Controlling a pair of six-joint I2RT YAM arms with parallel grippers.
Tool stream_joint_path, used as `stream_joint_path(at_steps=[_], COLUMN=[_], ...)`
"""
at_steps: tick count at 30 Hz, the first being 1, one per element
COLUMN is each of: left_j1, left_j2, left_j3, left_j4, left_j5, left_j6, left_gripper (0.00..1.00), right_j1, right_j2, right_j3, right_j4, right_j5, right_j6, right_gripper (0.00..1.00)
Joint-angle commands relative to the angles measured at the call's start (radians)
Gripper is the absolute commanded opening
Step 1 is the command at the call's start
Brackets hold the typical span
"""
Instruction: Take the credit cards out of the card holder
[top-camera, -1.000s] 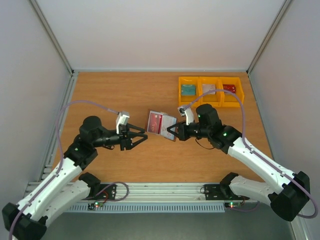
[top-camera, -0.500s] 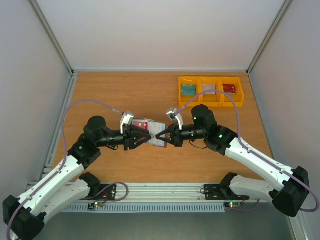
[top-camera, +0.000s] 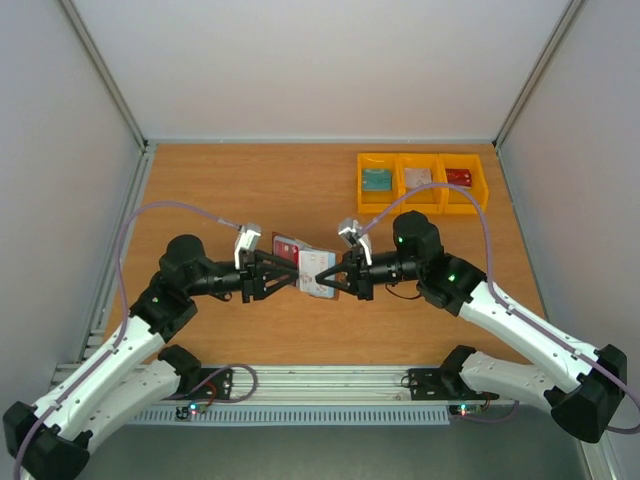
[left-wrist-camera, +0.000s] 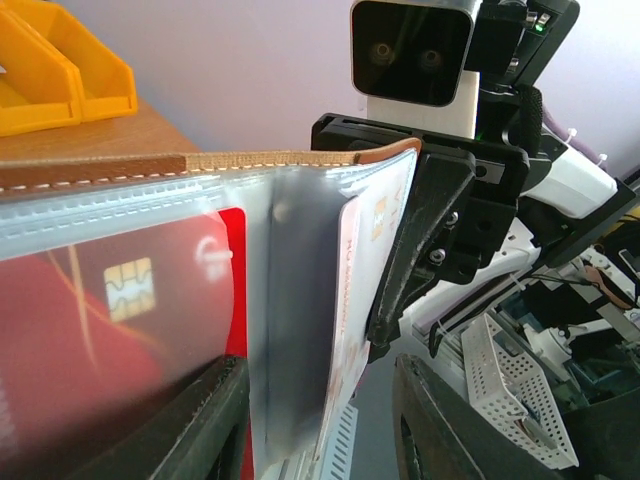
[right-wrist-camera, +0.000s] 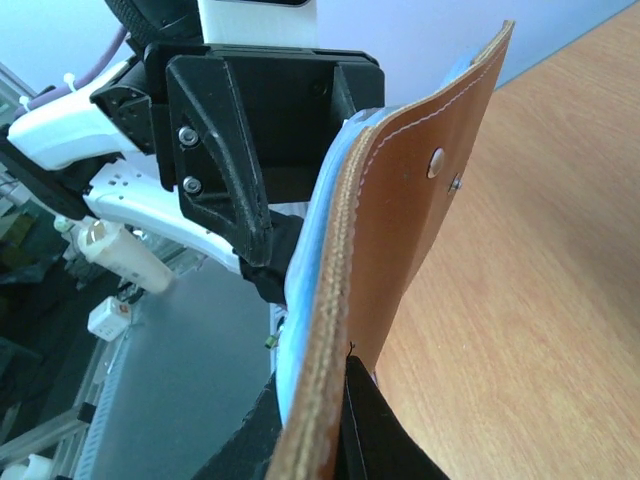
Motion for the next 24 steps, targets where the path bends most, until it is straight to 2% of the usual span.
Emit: stream_joint_path(at_steps=[1,5,10,13,18,21,24], left_j1=[0.011,-0.031,-0.061,-0.062,-0.056,-0.052,-0.051], left_j2=[0.011,0.028,0.048,0.041,0.013,0.002,0.004], left_j3=[-0.034,-0.031,-0.027,-0.027,-0.016,-0.025,-0.036], left_j4=[0.051,0.118,0.150,0.163,0.079,0.065,0.081], left_j5=[0.002,0.034,0.053,0.049,0.032,0.015,-0.004], left_j6=[0.006,0.007,-0.003,0.002,0.008,0.006,-0.004], left_gripper=[0.41,0.36,0.20,0.02,0.00,0.00,0.00], right_j1=[0.014,0.014,0.014,0.014,0.009,-0.006,-0.006], right_j2=[-0.021,0.020,0.045,0.042,-0.006,-0.019,0.012], right_j3=[0.037,0.024,0.040,0.041,0.036,0.032,0.041], right_j4=[0.055,0.154,0.163,0.145,0.042,-0.017,0.000], right_j5=[-0.134,-0.151,-0.151,-0.152,-0.103,-0.079,-0.131], right_j6=[-0.023,0.025,0.008,-0.003,-0.077,-0.090,-0.043], right_gripper=[0.01,0.01,0.01,0.01,0.03,0.15,0.26])
